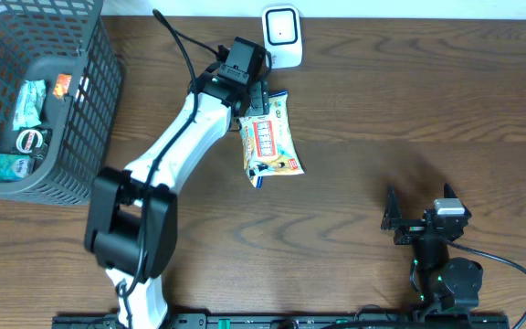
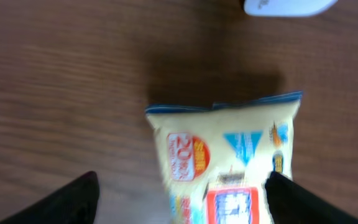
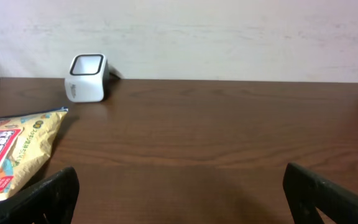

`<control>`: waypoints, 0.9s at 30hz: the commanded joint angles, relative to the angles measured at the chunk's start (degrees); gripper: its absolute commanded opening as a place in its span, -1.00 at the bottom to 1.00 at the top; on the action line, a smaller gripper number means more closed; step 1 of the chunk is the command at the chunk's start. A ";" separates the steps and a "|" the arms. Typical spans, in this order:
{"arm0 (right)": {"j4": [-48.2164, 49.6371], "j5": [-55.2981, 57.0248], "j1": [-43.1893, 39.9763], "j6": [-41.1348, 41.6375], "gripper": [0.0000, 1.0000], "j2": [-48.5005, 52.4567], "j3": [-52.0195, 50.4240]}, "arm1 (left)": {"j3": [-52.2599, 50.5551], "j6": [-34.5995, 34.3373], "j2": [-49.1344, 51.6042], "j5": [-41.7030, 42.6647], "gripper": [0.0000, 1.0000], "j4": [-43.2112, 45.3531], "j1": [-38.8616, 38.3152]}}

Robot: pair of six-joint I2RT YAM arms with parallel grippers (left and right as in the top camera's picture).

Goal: Scan the item barcode

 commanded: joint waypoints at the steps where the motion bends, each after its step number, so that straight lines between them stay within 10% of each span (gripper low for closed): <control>1: -0.35 0.04 -0.04 -0.48 0.99 -0.35 -0.09 | -0.22 -3.65 4.07 5.46 0.73 2.08 -0.17; 27: -0.35 0.04 -0.04 -0.48 0.99 -0.35 -0.09 | 0.52 4.20 9.64 15.47 0.66 2.03 -4.83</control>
